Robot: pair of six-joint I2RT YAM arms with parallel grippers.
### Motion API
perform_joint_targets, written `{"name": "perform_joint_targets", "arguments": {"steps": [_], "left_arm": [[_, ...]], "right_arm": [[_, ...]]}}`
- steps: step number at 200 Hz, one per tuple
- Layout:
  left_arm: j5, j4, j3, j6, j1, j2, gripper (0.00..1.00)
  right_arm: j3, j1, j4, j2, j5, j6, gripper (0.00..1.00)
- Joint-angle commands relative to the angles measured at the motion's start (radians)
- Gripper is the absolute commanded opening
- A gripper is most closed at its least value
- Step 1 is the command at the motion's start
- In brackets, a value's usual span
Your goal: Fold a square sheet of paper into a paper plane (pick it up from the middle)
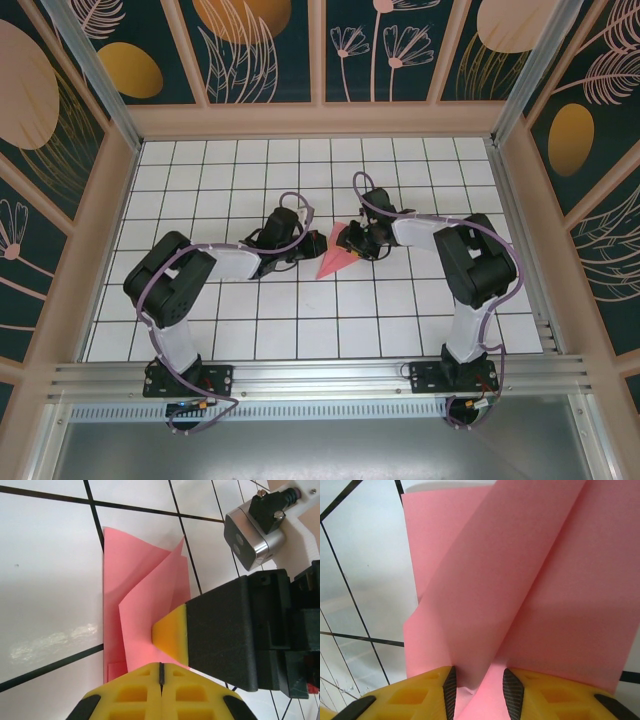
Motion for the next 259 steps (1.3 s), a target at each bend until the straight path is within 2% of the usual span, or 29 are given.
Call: {"name": "perform_joint_targets", "arguments": {"steps": [1, 31, 83, 119, 188, 259], "left_arm": [[0.057, 0.037, -0.017, -0.022, 0.003, -0.016, 0.06], [0.121, 0.083, -0.031, -0.039, 0.003, 0.003, 0.08], [0.162, 0.079, -0.006, -0.051, 0.002, 0.065, 0.09], [0.149, 0.048, 0.008, -0.046, 0.002, 0.091, 0.08], [0.055, -0.049, 0.032, -0.040, 0.002, 0.110, 0.04], [0.060, -0.064, 0.041, -0.037, 0.002, 0.124, 0.04]], "right_arm": [[-0.070, 0.004, -0.157, 0.138, 0.195, 0.021, 0.37], [-0.069, 0.007, -0.164, 0.144, 0.196, 0.032, 0.37], [-0.068, 0.006, -0.171, 0.147, 0.196, 0.042, 0.38], [-0.076, 0.005, -0.160, 0.147, 0.189, 0.047, 0.37], [-0.085, 0.004, -0.150, 0.147, 0.180, 0.050, 0.36], [-0.086, 0.005, -0.155, 0.162, 0.187, 0.044, 0.33]]}}
